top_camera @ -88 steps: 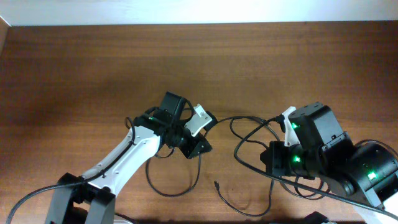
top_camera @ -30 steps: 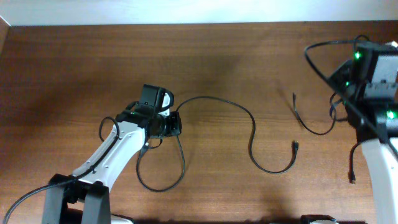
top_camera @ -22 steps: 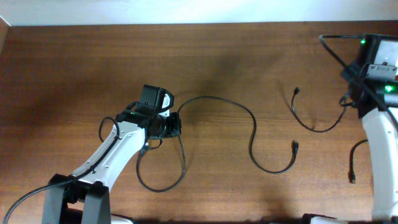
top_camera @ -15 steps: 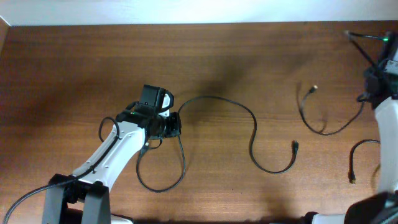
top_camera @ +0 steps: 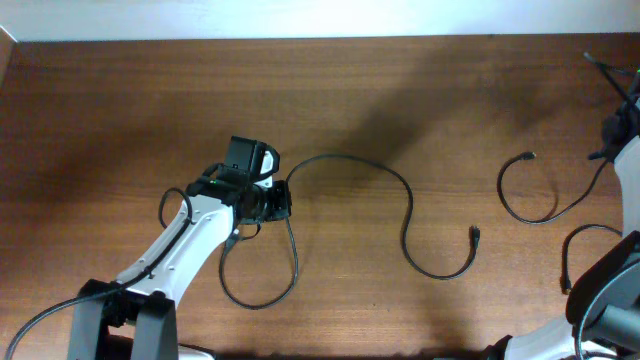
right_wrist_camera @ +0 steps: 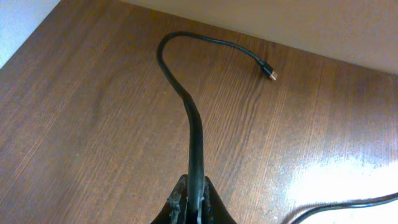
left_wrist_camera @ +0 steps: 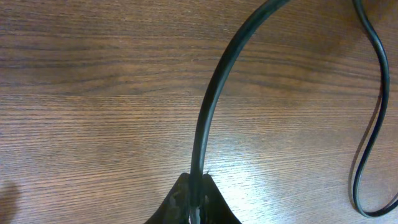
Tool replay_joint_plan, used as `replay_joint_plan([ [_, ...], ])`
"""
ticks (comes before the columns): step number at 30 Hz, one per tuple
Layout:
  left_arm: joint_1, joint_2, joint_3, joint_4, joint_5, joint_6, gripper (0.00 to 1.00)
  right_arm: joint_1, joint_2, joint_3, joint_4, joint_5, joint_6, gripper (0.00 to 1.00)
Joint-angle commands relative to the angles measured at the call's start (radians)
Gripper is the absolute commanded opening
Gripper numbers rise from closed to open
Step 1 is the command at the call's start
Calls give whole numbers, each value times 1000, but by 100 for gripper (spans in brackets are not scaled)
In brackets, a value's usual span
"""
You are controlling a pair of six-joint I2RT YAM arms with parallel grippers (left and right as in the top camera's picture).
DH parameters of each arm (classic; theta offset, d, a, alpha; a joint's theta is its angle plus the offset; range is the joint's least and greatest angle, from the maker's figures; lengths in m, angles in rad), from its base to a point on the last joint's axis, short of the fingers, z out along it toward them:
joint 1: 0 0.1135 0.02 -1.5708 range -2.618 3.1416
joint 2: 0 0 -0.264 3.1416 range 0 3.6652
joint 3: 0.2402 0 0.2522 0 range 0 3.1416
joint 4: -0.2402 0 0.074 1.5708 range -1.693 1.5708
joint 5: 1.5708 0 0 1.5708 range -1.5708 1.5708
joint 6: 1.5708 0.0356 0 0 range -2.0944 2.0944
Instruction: Untangle cables
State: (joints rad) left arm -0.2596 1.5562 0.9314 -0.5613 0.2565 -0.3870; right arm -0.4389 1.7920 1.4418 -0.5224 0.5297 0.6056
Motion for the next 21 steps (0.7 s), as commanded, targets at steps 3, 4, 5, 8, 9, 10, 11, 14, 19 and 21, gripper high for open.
replay_joint_plan([
  [3,-2,7,-1,-2,-3,-1,8,-2,14,19,-2,-51,3,41],
  [4,-2,7,-1,-1,-3,-1,8,-1,14,19,-5,-78,3,54],
  [5,-2,7,-1,-2,-3,-1,8,-1,14,19,-6,-97,3,55],
  [8,-2,7,-1,-1,-3,-1,8,0,14,19,-24,-140,3,55],
  [9,-2,7,-1,-1,-3,-1,8,0,14,19,-50,-154,2,56],
  [10,-2,7,-1,-1,-3,-1,6,0,13,19,-61,-169,-5,56],
  [11,-2,7,-1,-1,-3,-1,6,0,14,19,-68,-183,-12,56],
  [14,-2,7,-1,-1,-11,-1,7,0,12,19,-84,-334,-94,56],
  [19,-2,7,-1,-5,-11,-1,1,0,8,19,-119,-656,-164,56],
  [21,-2,7,-1,-11,-11,-1,0,1,8,19,-130,-838,-256,52],
])
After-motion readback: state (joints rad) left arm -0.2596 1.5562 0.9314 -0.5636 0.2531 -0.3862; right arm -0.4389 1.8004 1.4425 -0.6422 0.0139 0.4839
